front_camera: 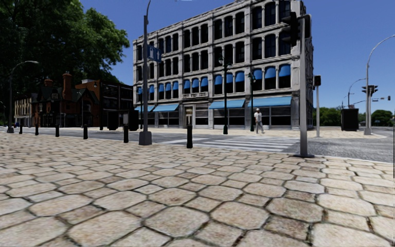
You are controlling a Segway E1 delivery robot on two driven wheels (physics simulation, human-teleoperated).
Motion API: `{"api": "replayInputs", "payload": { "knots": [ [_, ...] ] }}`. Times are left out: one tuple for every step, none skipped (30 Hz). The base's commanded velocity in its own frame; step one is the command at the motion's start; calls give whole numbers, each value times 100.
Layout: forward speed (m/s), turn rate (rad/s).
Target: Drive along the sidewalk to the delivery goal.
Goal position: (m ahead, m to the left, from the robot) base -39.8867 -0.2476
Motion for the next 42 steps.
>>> {"api": "replayInputs", "payload": {
  "knots": [
    [200,93],
    [200,93],
    [200,93],
    [200,93],
    [200,93],
    [200,93],
    [200,93],
    [200,93],
    [200,93],
    [200,93],
    [200,94],
    [200,95],
    [200,96],
    [200,96],
    [200,96],
    [200,97],
    [200,97],
    [200,99],
    [200,100],
    [200,100],
    [200,100],
    [200,100],
    [200,100],
    [200,100],
    [200,100],
    [200,100],
    [200,100],
    [200,100],
    [200,100],
    [200,100],
    [200,100],
    [200,100],
    [200,100],
    [200,100],
    [200,100],
    [200,100],
    [200,100],
    [200,100],
    [200,100],
    [200,100],
    [200,100],
    [200,100]
  ]
}}
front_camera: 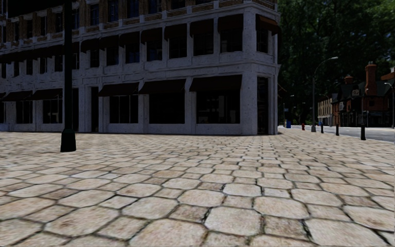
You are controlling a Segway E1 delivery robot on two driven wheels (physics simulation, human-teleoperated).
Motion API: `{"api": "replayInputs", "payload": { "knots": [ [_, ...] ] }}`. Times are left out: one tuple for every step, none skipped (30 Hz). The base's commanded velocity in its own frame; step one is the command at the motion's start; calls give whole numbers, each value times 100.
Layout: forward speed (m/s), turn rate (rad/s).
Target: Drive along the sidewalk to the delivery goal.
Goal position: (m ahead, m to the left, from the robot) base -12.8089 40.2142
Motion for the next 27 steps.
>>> {"api": "replayInputs", "payload": {
  "knots": [
    [200,100],
    [200,100],
    [200,100],
    [200,100],
    [200,100],
    [200,100],
    [200,100],
    [200,100],
    [200,100],
    [200,100],
    [200,100],
    [200,100],
    [200,100],
    [200,100],
    [200,100],
    [200,100],
    [200,100],
    [200,100],
    [200,100],
    [200,100],
    [200,100],
    [200,100],
    [200,100],
    [200,100],
    [200,100],
    [200,100],
    [200,100]
  ]
}}
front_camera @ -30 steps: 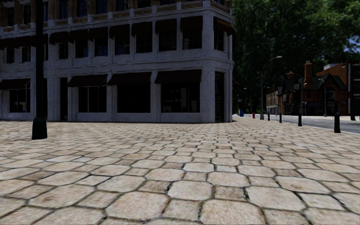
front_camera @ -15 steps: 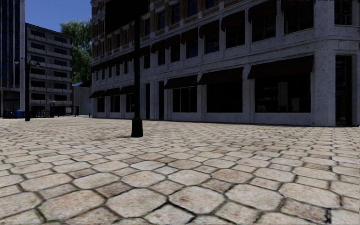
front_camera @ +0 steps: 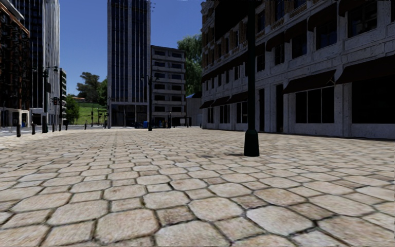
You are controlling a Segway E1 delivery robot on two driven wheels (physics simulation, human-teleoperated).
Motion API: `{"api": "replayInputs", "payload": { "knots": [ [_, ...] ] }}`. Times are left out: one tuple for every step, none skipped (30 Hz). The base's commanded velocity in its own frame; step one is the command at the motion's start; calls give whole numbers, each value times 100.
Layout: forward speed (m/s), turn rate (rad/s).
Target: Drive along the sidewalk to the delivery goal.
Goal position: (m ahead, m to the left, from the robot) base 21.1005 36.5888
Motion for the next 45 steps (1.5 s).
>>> {"api": "replayInputs", "payload": {
  "knots": [
    [200,100],
    [200,100],
    [200,100],
    [200,100],
    [200,100],
    [200,100],
    [200,100],
    [200,99],
    [200,93],
    [200,0],
    [200,0],
    [200,0],
    [200,0],
    [200,0],
    [200,0],
    [200,0],
    [200,0],
    [200,0],
    [200,0],
    [200,0],
    [200,0],
    [200,0],
    [200,0],
    [200,0],
    [200,0],
    [200,0],
    [200,0],
    [200,0],
    [200,0],
    [200,0],
    [200,0],
    [200,0],
    [200,0],
    [200,0],
    [200,0],
    [200,0],
    [200,0],
    [200,0],
    [200,0],
    [200,0],
    [200,0],
    [200,0],
    [200,0],
    [200,0],
    [200,0]
  ]
}}
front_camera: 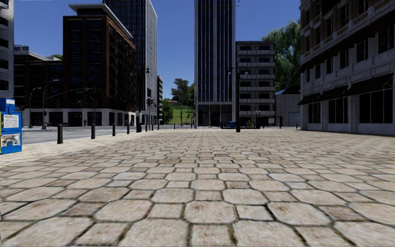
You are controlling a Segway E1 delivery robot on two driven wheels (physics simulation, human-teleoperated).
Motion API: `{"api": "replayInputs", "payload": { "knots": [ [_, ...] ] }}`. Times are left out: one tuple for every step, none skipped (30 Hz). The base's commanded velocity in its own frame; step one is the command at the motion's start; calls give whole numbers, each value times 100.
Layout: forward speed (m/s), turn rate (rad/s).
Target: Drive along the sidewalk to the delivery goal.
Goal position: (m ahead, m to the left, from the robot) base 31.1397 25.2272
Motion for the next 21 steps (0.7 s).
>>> {"api": "replayInputs", "payload": {
  "knots": [
    [200,0],
    [200,0],
    [200,0],
    [200,0],
    [200,0],
    [200,0],
    [200,0],
    [200,0],
    [200,0],
    [200,0],
    [200,0],
    [200,0],
    [200,0],
    [200,0],
    [200,0],
    [200,0],
    [200,0],
    [200,0],
    [200,0],
    [200,0],
    [200,0]
  ]
}}
